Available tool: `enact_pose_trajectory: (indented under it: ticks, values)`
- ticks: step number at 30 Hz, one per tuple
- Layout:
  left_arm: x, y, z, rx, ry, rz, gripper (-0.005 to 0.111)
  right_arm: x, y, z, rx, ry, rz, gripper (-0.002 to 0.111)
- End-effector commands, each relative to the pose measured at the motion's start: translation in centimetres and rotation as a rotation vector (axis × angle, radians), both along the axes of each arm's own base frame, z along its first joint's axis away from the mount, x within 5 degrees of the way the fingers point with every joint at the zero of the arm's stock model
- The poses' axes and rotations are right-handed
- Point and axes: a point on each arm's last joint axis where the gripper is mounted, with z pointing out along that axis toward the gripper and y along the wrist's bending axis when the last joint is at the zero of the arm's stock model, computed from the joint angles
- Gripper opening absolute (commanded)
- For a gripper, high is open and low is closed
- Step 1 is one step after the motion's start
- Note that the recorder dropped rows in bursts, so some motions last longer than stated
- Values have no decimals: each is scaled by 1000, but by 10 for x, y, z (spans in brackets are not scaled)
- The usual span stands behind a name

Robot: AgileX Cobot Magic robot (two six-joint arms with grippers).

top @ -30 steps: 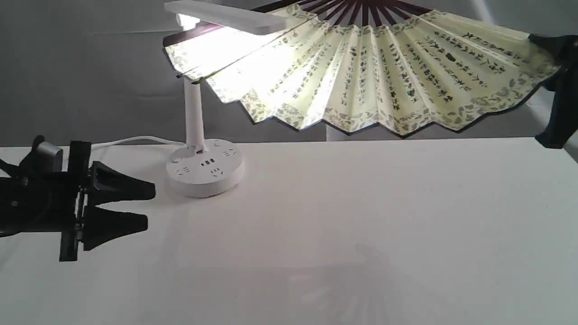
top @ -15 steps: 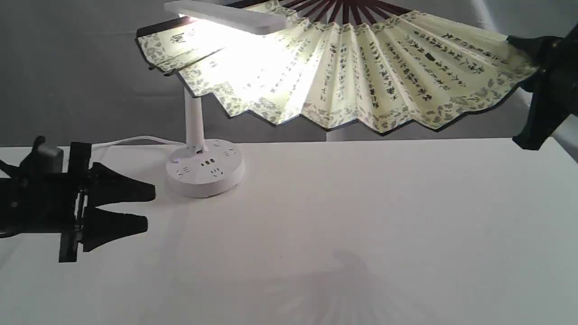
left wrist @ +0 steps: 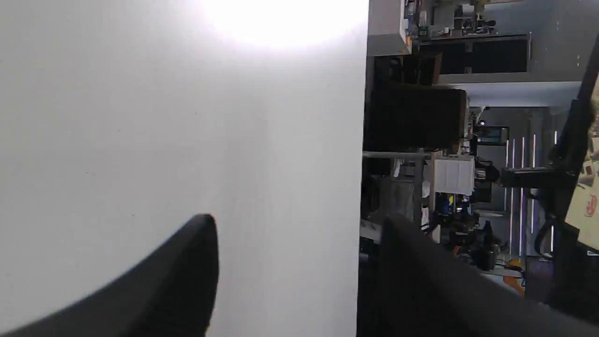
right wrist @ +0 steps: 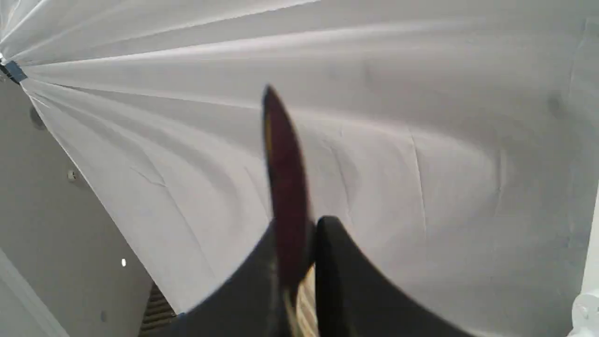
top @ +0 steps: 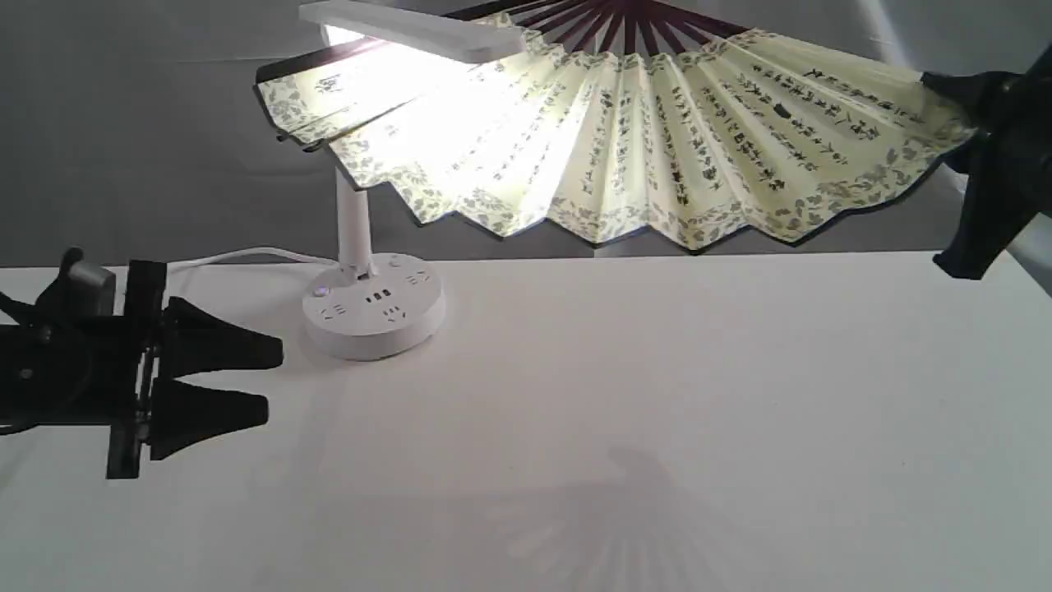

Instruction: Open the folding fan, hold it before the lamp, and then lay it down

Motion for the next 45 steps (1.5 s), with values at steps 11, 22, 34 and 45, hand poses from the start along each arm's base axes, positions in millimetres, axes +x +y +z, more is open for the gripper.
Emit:
enact_pose_trajectory:
  ticks: [11, 22, 34, 45]
  values:
    - [-2, 0, 3, 1, -16, -6, 53, -2, 1, 5, -2, -24, 8, 0]
    - [-3, 0, 2, 11, -12, -16, 53, -3, 3, 5, -37, -23, 29, 0]
    - [-5, 0, 1, 30, -4, -38, 53, -12, 3, -19, -60, 74, 34, 0]
    - [-9, 1, -6, 71, 31, -47, 53, -21, 3, -39, -52, 131, 37, 0]
